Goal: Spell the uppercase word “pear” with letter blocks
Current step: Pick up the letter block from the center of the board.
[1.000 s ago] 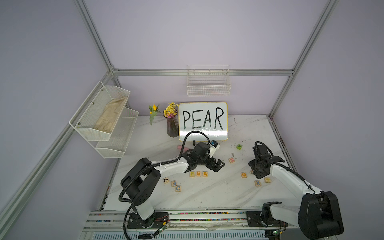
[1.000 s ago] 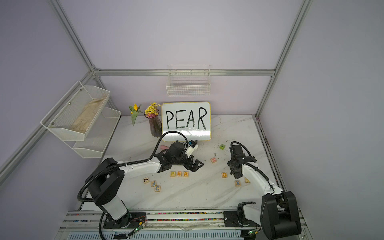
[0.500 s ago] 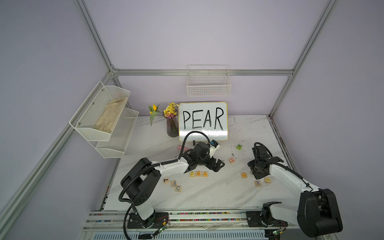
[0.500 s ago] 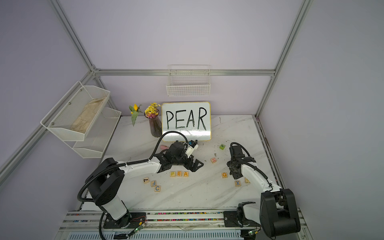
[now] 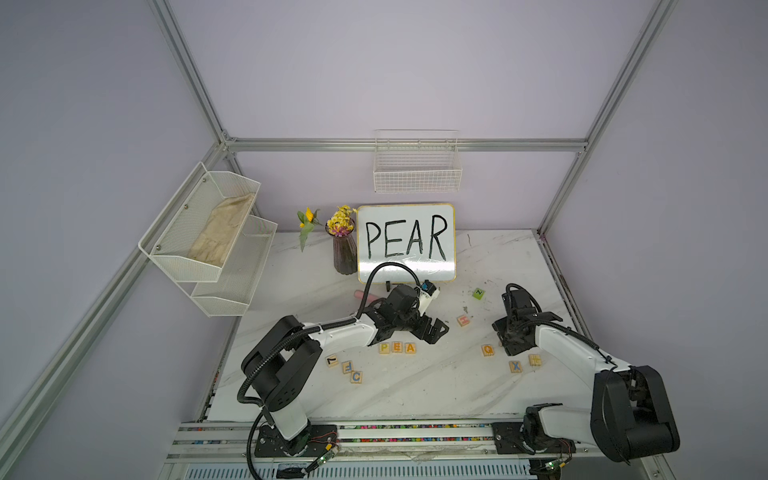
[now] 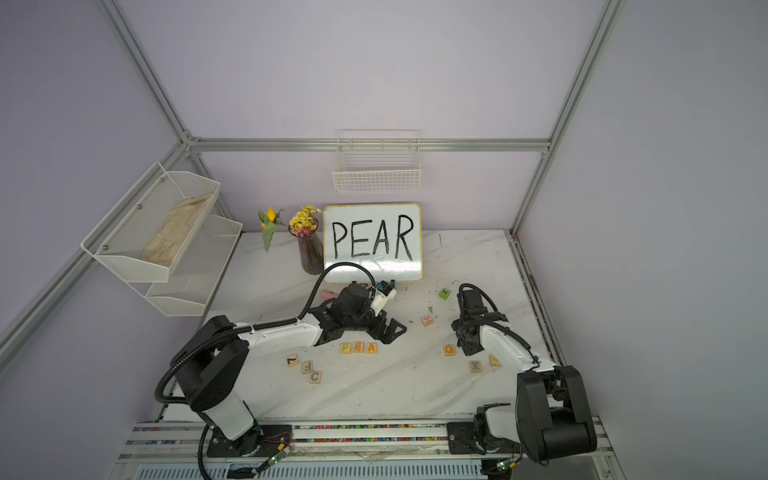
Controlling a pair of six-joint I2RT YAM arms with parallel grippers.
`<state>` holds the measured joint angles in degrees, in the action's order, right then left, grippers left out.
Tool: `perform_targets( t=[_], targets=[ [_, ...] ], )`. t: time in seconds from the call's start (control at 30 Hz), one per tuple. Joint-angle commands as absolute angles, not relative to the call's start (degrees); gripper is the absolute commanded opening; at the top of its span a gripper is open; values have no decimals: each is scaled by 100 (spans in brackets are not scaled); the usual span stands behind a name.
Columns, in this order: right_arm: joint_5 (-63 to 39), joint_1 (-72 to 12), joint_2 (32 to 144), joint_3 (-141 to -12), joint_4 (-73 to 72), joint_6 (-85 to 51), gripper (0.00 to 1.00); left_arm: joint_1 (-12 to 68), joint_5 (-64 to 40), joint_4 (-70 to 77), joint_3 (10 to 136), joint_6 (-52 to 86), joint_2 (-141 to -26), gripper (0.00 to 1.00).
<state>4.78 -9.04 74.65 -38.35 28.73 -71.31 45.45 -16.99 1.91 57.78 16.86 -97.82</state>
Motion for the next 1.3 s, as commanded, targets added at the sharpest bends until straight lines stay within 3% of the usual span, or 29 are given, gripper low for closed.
perform_targets(
  t=[0.0, 0.63, 0.83, 1.27],
  targets=[
    [481, -887, 7578, -3929, 2789, -7296, 56, 4528, -1618, 225, 6226, 1551, -9639, 100],
    [516, -881, 8151, -4318, 2781, -7010, 55, 4439, -1635, 210, 6270, 1556, -9743, 100],
    [933, -887, 8141, -4746, 3460, -6487, 54, 4412, -1652, 262, 6256, 1573, -9762, 100],
    [84, -882, 8534, -4570, 3267, -5406, 54, 4395, -1695, 279, 6214, 1582, -9738, 100]
  ],
)
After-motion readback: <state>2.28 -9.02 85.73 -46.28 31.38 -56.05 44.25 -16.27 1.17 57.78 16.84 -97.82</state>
